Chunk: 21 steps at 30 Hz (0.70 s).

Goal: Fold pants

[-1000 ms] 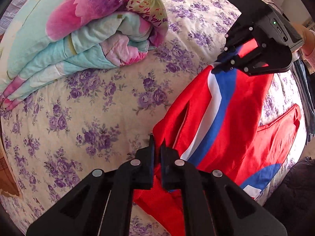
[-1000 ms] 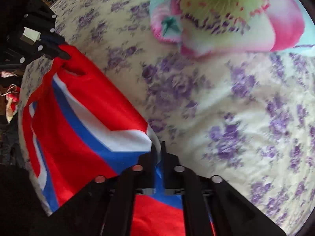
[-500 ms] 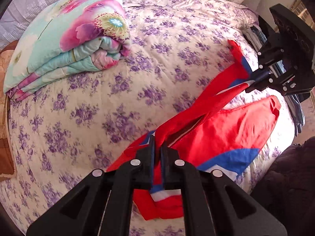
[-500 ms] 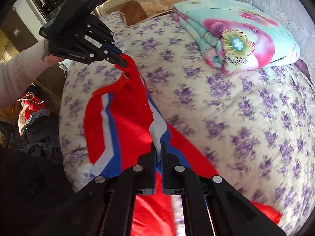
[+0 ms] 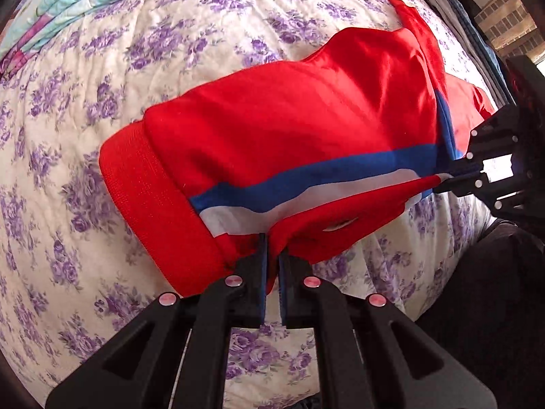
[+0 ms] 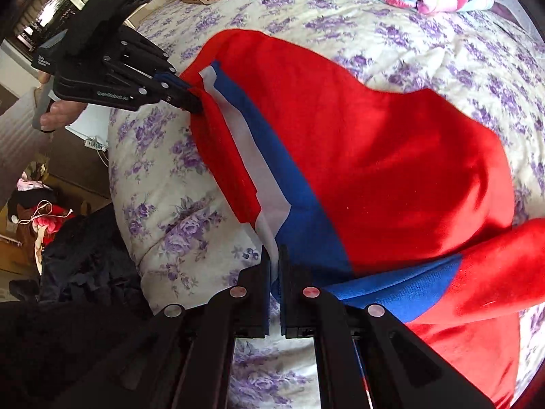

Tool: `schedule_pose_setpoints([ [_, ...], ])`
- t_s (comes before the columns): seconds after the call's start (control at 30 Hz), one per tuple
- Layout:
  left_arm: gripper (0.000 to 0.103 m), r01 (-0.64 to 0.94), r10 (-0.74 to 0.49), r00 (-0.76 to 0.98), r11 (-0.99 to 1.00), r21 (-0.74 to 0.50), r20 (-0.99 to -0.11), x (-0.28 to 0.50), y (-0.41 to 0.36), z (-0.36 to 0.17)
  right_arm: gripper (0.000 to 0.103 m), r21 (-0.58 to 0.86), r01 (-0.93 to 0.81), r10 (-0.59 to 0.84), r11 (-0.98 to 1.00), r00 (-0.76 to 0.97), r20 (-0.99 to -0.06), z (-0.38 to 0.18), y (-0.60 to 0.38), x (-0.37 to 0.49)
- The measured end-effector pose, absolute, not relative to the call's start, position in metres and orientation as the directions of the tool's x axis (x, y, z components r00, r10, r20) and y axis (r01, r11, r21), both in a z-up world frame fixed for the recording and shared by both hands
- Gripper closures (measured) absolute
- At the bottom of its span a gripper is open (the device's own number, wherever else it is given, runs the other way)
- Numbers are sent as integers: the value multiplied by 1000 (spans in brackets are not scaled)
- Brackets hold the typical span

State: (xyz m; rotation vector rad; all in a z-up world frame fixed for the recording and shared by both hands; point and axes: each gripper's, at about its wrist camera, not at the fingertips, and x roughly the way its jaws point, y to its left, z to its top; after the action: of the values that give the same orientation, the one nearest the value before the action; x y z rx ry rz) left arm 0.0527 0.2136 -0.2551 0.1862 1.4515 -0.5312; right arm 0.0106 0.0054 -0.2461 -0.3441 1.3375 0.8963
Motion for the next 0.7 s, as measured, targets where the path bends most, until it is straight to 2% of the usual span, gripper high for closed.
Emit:
schedule_pose_setpoints([
  [0.13, 91, 428, -266, 25, 874, -230, -964, 46, 218, -250, 98, 288, -662, 345, 692, -47, -937, -274, 6, 12],
  [0.2, 83, 428, -267, 51, 876, -221, -962, 33, 219, -236, 98, 313, -635, 358, 706, -60, -932, -275, 4, 15],
  [0.23, 75, 426, -287, 67, 875, -232, -956, 26, 220, -228, 98, 321, -627, 362, 710, -66, -930, -275, 4, 16],
  [0.33, 74, 403, -393, 159, 863, -304, -906, 12, 223, -193, 98, 313, -634, 363, 707, -55, -930, -276, 5, 14],
  [0.37, 71, 384, -429, 199, 861, -332, -881, 11, 222, -183, 98, 304, -639, 359, 707, -46, -932, -276, 6, 13],
  [0.4, 66, 359, -453, 238, 863, -356, -859, 12, 218, -176, 98, 297, -642, 356, 707, -39, -934, -276, 7, 14],
  [0.43, 54, 325, -459, 269, 871, -369, -847, 16, 212, -175, 98, 288, -646, 352, 707, -32, -935, -275, 9, 14],
  [0.47, 50, 287, -447, 283, 884, -369, -849, 21, 203, -180, 98, 281, -649, 348, 707, -27, -937, -275, 10, 14],
  [0.57, 53, 169, -408, 192, 910, -380, -892, 42, 165, -231, 96, 287, -633, 344, 718, -35, -938, -275, 11, 15],
  [0.6, 60, 139, -395, 131, 915, -378, -909, 46, 153, -254, 94, 296, -619, 342, 728, -47, -939, -274, 10, 15],
  [0.63, 79, 112, -365, 76, 928, -356, -928, 47, 143, -278, 83, 304, -603, 336, 737, -63, -940, -270, 7, 15],
  [0.67, 85, 93, -326, 91, 944, -318, -941, 45, 138, -290, 68, 316, -590, 335, 743, -81, -939, -265, 2, 17],
  [0.7, 84, 78, -335, 139, 942, -326, -932, 43, 139, -287, 61, 325, -580, 341, 747, -86, -936, -256, -4, 17],
])
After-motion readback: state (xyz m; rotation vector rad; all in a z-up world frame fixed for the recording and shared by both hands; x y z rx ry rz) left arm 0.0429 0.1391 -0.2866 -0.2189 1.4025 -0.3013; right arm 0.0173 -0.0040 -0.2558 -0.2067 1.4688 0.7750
